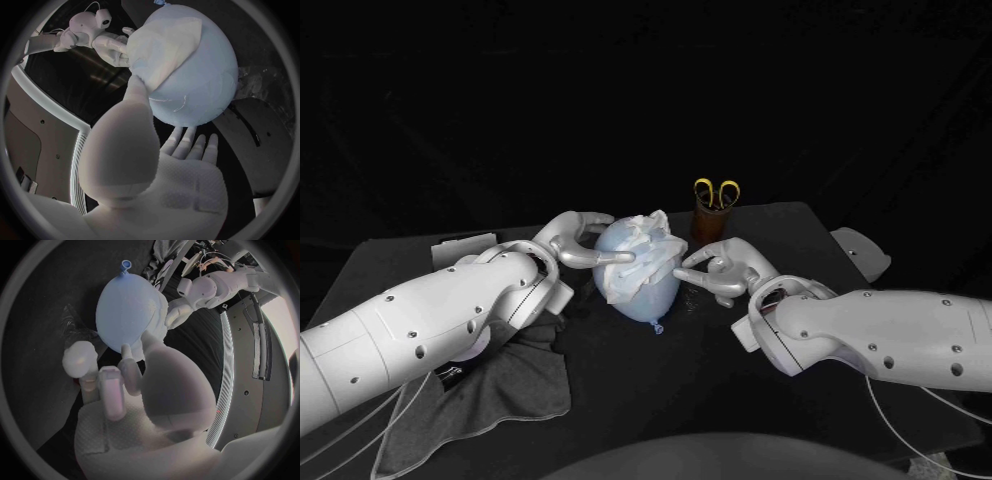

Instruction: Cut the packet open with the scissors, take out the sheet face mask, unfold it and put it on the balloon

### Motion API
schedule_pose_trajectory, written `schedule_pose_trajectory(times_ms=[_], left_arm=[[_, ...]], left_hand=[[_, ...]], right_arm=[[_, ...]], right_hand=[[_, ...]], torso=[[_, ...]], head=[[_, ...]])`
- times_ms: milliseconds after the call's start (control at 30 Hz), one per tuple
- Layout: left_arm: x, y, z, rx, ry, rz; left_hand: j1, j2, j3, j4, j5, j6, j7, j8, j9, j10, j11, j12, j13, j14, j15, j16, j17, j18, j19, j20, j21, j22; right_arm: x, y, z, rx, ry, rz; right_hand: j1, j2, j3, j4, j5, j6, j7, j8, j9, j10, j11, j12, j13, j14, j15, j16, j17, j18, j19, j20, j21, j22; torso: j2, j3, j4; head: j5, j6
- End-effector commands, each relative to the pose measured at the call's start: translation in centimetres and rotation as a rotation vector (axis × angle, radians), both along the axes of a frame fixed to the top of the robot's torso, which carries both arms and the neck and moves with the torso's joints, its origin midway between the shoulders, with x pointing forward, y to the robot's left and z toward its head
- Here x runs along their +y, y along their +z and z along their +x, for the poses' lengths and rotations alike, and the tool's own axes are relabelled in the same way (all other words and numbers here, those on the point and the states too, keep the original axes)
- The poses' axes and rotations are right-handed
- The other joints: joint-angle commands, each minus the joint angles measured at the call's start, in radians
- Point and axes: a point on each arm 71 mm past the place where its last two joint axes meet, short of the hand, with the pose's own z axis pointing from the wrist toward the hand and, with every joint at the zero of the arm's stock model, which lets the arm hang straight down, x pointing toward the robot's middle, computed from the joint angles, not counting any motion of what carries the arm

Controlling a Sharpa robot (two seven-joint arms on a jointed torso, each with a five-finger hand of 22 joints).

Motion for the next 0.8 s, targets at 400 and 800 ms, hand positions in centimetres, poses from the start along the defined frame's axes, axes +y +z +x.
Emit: schedule_pose_trajectory(times_ms=[400,800], left_arm=[[-0.4,0.0,-0.3,0.020,-0.013,-0.007],[-0.7,-0.1,-0.2,0.025,-0.010,-0.013]], left_hand=[[0.013,0.001,0.004,-0.001,0.000,0.008,0.131,0.003,0.001,0.008,0.001,0.002,0.001,0.007,0.000,0.002,0.001,-0.006,-0.004,-0.001,-0.007,-0.001],[0.020,0.010,0.021,-0.001,-0.002,0.037,0.137,0.015,0.012,0.035,0.008,0.006,0.003,0.048,0.009,0.025,0.010,0.008,-0.006,-0.004,-0.008,-0.002]], right_arm=[[1.5,-0.2,0.4,-0.021,0.023,0.005],[2.2,0.1,0.5,-0.061,0.028,0.031]], right_hand=[[-0.017,0.000,-0.022,0.016,-0.010,-0.006,0.002,-0.007,0.001,0.006,-0.002,0.003,0.003,0.081,-0.003,0.003,0.166,0.001,0.001,-0.003,-0.008,0.078],[-0.010,0.003,-0.035,0.022,-0.010,-0.023,0.007,-0.017,-0.001,-0.005,0.003,-0.004,-0.006,0.079,0.000,0.001,0.159,0.003,-0.006,-0.001,-0.022,0.074]], torso=[[0.001,-0.0001,0.0017],[0.001,0.0002,-0.0003]], head=[[0.001,0.001],[0.001,0.003]])
